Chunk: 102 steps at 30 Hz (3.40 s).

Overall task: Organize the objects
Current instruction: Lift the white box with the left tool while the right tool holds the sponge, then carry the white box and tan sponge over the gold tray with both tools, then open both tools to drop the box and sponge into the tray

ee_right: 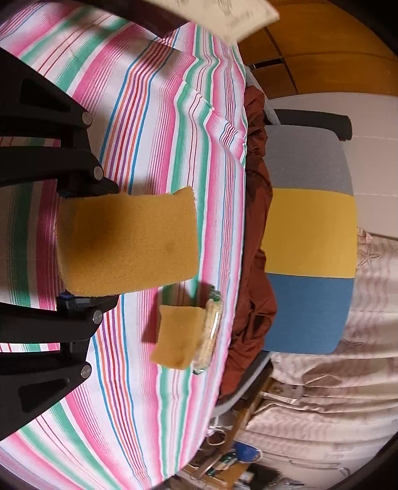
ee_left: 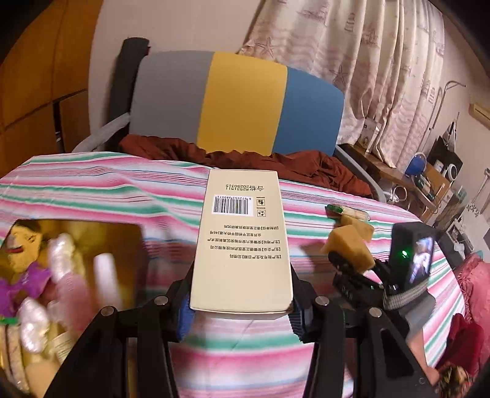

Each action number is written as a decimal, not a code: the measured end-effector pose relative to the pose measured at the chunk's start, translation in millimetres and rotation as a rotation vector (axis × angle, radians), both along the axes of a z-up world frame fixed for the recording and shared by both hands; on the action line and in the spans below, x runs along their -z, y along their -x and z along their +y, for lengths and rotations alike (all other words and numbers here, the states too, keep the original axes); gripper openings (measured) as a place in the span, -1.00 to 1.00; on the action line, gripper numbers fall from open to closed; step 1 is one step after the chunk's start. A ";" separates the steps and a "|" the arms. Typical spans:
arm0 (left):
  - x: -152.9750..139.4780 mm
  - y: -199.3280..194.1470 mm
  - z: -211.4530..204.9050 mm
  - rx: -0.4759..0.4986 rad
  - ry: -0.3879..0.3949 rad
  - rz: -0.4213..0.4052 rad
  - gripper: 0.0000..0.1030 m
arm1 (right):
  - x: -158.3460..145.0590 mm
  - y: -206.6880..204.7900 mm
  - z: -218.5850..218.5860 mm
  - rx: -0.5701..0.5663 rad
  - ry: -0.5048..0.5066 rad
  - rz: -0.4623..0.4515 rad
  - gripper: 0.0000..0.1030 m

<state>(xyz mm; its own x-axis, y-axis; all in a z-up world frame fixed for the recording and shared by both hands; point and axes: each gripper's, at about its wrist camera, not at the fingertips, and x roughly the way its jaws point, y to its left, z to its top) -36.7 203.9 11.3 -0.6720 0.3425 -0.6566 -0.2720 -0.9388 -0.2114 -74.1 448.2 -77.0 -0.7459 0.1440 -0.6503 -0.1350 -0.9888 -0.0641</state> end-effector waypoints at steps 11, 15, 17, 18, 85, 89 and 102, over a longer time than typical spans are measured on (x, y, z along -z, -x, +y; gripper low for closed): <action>-8.8 -34.2 -97.8 -0.086 -0.052 -0.020 -0.03 | -5.9 -13.9 -12.5 -0.037 -0.015 0.002 -0.19; -8.5 -43.8 -131.3 -0.135 -0.023 -0.006 -0.03 | -8.3 -19.8 -24.4 -0.059 -0.041 0.007 -0.19; -4.0 -47.3 -152.4 -0.172 -0.015 -0.016 -0.03 | -10.6 -23.3 -29.5 -0.069 -0.051 0.012 -0.19; -0.2 -48.1 -164.6 -0.195 -0.023 -0.029 -0.03 | -11.7 -24.7 -31.6 -0.072 -0.051 0.013 -0.19; 31.5 -36.6 -264.5 -0.378 -0.123 -0.123 -0.03 | -57.7 -101.9 -289.6 -0.790 0.268 -0.243 -0.47; 14.8 -42.0 -278.4 -0.472 -0.154 -0.063 0.01 | -71.4 -100.0 -270.8 -0.741 0.284 -0.173 -0.31; -1.0 -41.2 -199.8 -0.268 -0.160 -0.057 0.02 | -66.6 -78.1 -186.8 -0.498 0.279 -0.143 -0.07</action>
